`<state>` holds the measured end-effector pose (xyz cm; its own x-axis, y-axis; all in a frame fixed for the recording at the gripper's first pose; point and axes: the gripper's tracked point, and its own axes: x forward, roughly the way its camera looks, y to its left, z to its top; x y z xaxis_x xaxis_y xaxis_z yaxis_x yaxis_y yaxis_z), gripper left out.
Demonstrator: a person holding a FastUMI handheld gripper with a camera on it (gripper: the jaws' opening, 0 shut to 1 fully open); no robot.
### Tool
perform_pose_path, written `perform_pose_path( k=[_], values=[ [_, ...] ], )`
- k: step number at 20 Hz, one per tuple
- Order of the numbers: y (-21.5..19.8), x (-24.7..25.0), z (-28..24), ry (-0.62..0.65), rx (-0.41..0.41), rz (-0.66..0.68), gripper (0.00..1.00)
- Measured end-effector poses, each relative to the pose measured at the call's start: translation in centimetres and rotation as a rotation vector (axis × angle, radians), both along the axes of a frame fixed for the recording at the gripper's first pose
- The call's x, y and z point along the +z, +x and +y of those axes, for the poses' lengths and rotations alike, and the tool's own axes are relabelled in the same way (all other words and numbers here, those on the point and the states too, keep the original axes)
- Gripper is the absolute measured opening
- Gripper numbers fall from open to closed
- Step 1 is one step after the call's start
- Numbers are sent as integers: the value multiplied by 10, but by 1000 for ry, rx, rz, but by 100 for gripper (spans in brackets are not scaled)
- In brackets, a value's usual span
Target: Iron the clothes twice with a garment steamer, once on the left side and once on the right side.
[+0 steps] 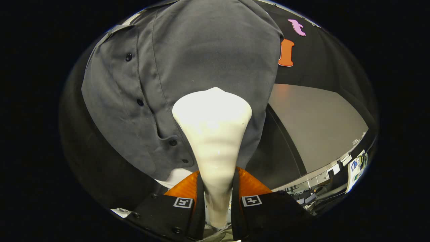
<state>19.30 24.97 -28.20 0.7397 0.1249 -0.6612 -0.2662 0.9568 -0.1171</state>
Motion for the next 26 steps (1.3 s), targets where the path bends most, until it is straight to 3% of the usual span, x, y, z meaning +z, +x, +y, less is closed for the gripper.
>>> perform_pose_path(
  k=[26],
  values=[
    [-50, -135, -30, -93, -66, 233, 40]
  ],
)
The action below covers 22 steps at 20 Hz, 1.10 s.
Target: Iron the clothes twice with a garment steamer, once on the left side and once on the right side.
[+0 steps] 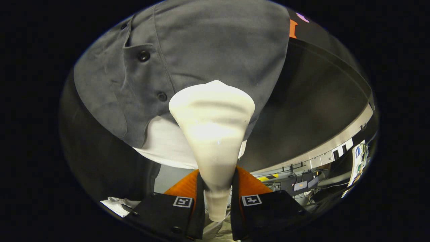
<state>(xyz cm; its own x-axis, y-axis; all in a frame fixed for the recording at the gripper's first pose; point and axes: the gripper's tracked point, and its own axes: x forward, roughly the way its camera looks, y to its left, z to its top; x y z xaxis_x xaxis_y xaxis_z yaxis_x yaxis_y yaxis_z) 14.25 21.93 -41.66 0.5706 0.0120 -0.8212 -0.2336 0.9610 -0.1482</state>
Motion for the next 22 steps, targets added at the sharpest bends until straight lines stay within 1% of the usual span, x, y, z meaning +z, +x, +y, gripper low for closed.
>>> perform_pose_path(
  k=[4, 8, 12, 17, 22],
  values=[
    [-9, 1, 6, 8, 0, -8, 39],
    [-13, 22, 13, 24, 5, -61, 39],
    [-20, 72, 29, 39, 13, -139, 39],
    [-21, 141, 62, 68, 47, -240, 39],
    [-23, 194, 93, 105, 54, -329, 39]
  ],
)
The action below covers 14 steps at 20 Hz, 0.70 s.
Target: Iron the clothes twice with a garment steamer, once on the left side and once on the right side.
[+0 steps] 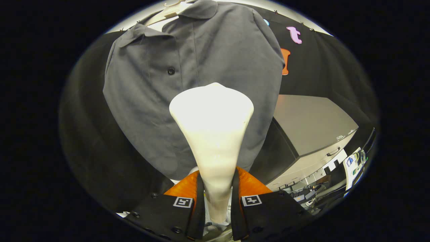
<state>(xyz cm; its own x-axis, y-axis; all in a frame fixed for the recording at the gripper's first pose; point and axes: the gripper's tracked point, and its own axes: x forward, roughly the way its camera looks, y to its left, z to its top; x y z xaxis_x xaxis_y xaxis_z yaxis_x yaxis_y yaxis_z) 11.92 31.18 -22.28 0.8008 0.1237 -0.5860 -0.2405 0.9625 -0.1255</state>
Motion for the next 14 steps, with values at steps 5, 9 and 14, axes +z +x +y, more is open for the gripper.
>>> perform_pose_path(
  k=[5, 9, 14],
  values=[
    [4, 52, 38, 1, 43, -86, 39],
    [7, 85, 71, 4, 84, -144, 39],
    [15, 105, 118, -14, 154, -181, 39]
  ],
)
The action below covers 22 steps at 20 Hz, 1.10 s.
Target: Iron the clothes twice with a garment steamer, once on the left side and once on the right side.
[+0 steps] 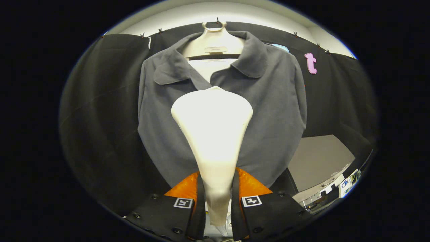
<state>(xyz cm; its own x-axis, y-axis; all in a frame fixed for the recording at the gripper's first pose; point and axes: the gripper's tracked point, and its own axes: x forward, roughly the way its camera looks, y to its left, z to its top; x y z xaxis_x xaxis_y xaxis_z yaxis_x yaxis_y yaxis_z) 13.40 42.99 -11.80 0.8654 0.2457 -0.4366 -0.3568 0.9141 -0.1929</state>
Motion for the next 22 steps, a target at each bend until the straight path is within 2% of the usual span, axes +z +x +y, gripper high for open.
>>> perform_pose_path(
  k=[8, 22],
  values=[
    [22, 15, 57, -23, 34, -23, 39],
    [34, -19, 52, -86, -19, -4, 39]
  ],
)
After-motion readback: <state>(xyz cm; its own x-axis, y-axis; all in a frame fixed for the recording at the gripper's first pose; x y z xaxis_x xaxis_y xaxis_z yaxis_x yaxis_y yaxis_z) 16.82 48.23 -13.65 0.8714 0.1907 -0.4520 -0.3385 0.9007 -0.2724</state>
